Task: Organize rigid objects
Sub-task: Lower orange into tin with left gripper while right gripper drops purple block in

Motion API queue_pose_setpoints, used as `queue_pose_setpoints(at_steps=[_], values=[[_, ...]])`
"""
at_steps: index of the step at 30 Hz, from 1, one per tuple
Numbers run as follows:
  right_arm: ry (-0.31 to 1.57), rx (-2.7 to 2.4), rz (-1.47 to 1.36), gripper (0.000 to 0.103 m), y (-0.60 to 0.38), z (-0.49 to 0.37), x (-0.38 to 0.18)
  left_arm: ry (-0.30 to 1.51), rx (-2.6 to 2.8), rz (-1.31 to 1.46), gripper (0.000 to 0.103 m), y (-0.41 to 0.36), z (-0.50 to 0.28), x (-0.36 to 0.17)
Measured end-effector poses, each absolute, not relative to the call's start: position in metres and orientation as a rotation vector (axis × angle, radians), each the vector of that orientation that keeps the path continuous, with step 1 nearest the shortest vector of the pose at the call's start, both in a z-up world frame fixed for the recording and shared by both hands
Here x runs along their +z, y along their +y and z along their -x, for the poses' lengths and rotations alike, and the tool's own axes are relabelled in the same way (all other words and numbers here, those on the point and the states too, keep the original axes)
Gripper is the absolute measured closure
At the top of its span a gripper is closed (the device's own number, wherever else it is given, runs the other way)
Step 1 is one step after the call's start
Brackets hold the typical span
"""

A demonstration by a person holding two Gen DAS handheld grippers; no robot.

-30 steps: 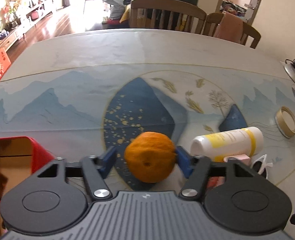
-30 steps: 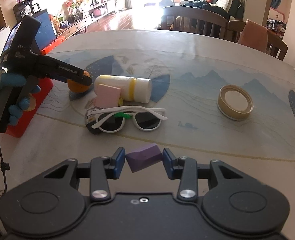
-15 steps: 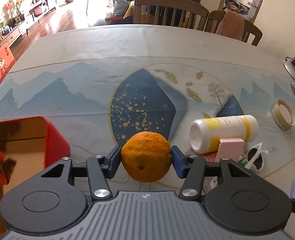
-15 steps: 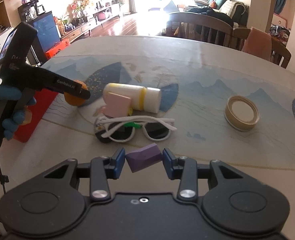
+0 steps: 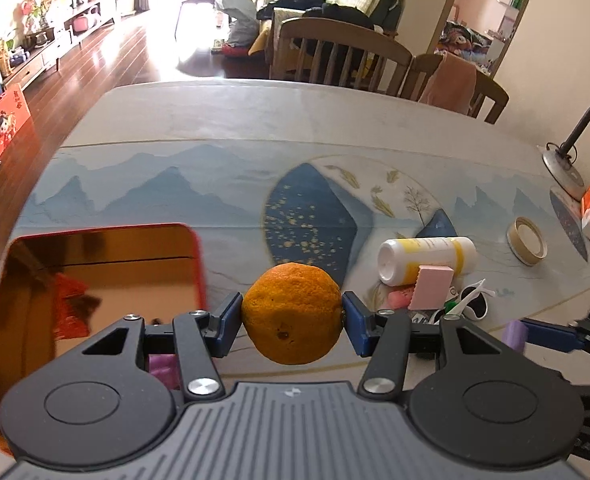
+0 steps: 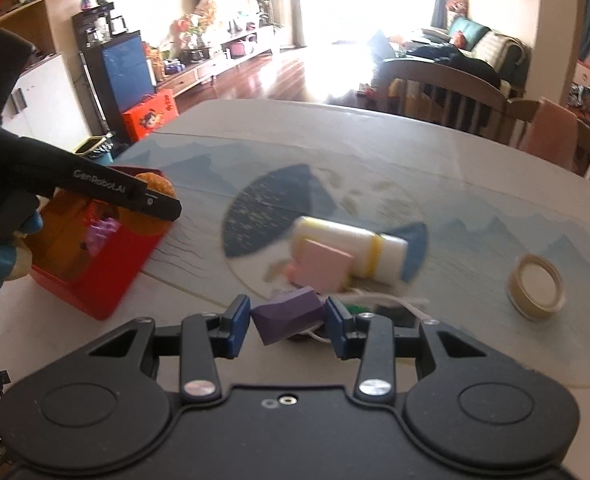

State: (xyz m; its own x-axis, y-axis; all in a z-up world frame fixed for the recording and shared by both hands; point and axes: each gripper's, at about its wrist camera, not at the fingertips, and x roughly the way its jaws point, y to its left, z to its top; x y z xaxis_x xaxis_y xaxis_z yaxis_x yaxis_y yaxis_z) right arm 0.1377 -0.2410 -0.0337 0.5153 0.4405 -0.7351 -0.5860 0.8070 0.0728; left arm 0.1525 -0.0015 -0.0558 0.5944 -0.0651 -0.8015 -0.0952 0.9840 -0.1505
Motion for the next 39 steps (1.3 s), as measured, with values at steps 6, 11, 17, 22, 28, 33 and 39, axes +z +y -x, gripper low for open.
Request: queue_pose_setpoints(at_steps=[6, 11, 17, 22, 28, 33, 39], values=[[0.802, 0.672, 0.204, 0.063, -0.204, -0.134, -0.026, 0.925, 0.049, 0.195, 0.05, 0.03, -0.133, -0.044], [0.792, 0.714, 0.214, 0.063, -0.173, -0.135, -0.022, 0.917, 0.068, 0.191, 0.05, 0.057, -0.118, -0.04], [0.787, 0.761, 0.239, 0.063, -0.13, -0.139, -0.02, 0.94, 0.095, 0.185, 0.05, 0.087, -0.106, -0.051], [0.796, 0.79, 0.245, 0.063, -0.092, -0.15, -0.02, 0.988, 0.097, 0.16, 0.05, 0.104, -0.101, -0.068], [0.834, 0.819, 0.28, 0.063, -0.045, -0.164, -0.03, 1.027, 0.092, 0.13, 0.05, 0.114, -0.102, -0.086], [0.887, 0.826, 0.297, 0.063, -0.015, -0.174, -0.043, 1.043, 0.082, 0.104, 0.05, 0.118, -0.104, -0.097], [0.932, 0.843, 0.339, 0.063, 0.011, -0.18, -0.06, 1.066, 0.076, 0.1, 0.05, 0.122, -0.107, -0.107]])
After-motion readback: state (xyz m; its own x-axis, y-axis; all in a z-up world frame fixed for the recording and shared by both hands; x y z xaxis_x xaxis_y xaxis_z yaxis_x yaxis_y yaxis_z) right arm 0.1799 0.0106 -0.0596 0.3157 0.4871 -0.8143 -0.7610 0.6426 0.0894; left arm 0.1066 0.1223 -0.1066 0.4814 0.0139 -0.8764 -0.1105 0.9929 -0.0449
